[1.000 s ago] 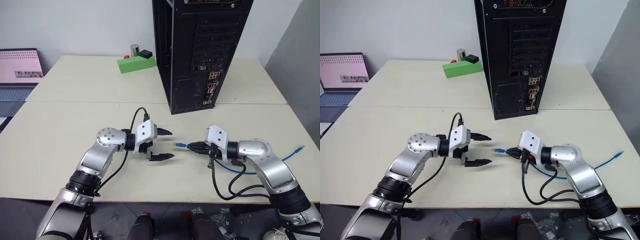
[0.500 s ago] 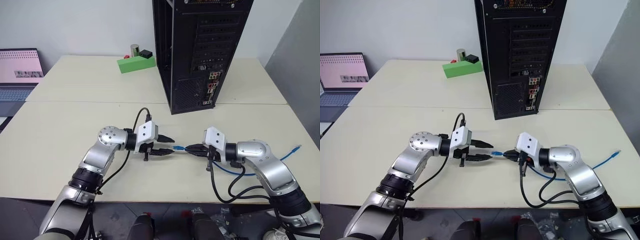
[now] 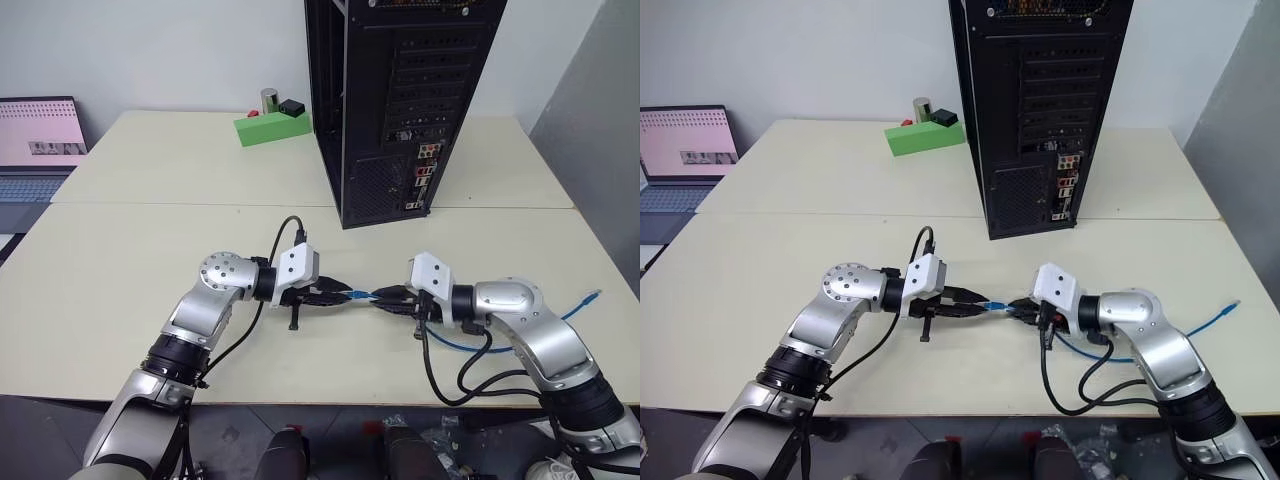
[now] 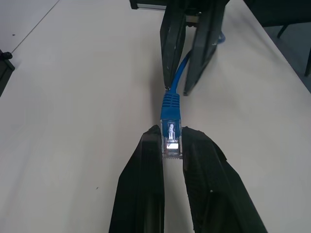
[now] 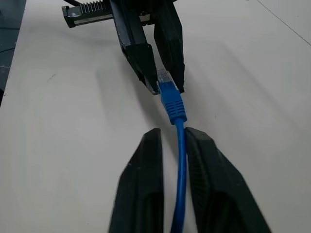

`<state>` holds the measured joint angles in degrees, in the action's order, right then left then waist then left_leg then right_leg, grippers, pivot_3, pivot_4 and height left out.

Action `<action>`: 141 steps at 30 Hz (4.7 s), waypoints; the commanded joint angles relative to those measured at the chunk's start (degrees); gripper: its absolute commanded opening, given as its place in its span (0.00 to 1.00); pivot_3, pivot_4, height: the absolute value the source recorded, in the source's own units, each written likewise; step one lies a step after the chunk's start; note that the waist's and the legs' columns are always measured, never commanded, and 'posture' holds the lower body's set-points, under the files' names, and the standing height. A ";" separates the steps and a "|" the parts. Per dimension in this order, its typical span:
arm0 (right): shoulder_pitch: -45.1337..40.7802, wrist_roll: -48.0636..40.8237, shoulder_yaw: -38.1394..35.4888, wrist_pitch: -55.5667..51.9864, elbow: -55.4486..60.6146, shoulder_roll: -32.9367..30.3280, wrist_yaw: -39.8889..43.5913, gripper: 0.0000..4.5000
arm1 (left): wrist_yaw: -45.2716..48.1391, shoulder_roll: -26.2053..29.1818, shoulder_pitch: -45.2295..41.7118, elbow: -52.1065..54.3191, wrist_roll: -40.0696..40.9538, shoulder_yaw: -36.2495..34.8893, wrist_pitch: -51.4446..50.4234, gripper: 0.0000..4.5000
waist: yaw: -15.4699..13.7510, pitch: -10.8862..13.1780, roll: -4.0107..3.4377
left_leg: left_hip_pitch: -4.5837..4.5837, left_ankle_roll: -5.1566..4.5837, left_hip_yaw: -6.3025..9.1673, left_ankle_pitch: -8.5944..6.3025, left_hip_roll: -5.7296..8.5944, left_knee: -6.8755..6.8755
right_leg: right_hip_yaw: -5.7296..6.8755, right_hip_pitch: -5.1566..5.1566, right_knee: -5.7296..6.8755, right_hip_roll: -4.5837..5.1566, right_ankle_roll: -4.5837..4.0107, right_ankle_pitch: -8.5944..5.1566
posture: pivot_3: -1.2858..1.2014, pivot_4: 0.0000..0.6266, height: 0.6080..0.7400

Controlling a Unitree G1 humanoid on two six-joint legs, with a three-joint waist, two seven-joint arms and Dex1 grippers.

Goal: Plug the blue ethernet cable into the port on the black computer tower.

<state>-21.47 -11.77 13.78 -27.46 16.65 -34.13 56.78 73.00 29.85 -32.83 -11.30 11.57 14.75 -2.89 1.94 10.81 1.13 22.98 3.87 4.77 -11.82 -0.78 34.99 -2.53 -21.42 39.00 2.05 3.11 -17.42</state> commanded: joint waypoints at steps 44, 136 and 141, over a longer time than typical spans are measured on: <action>-2.80 -30.43 -13.43 -24.74 2.39 10.16 -12.63 0.00 | -46.39 2.14 -4.76 -21.99 -36.01 -0.04 76.53 0.06 | -0.06 -0.01 0.01 | 0.02 0.00 0.02 0.00 0.03 0.01 | 0.04 0.00 0.03 0.03 0.01 0.01 | 0.52 0.24 1.00; -20.53 6.30 -17.96 7.19 -25.37 20.60 -48.71 0.00 | -52.10 -22.59 -7.22 8.04 -6.83 -5.61 -17.05 0.96 | -0.01 -0.01 0.01 | 0.05 0.02 -0.01 0.01 0.06 0.00 | -0.03 -0.06 0.02 0.04 0.00 0.01 | 0.52 0.24 1.00; -20.99 5.41 -18.96 6.76 -25.97 21.04 -49.33 0.00 | -52.08 -22.60 -7.11 8.10 -6.82 -5.59 -17.04 0.96 | -0.01 -0.01 0.01 | 0.04 0.02 -0.01 0.01 0.06 0.00 | -0.03 -0.06 0.02 0.04 0.00 0.01 | 0.52 0.24 1.00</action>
<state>-40.45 -5.79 -3.88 -21.68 -10.64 -13.11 7.79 20.81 7.55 -39.71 -6.23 4.67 9.70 -20.13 1.93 10.80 1.13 23.03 3.89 4.76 -11.81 -0.72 34.98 -2.56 -21.48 39.02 2.09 3.11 -17.40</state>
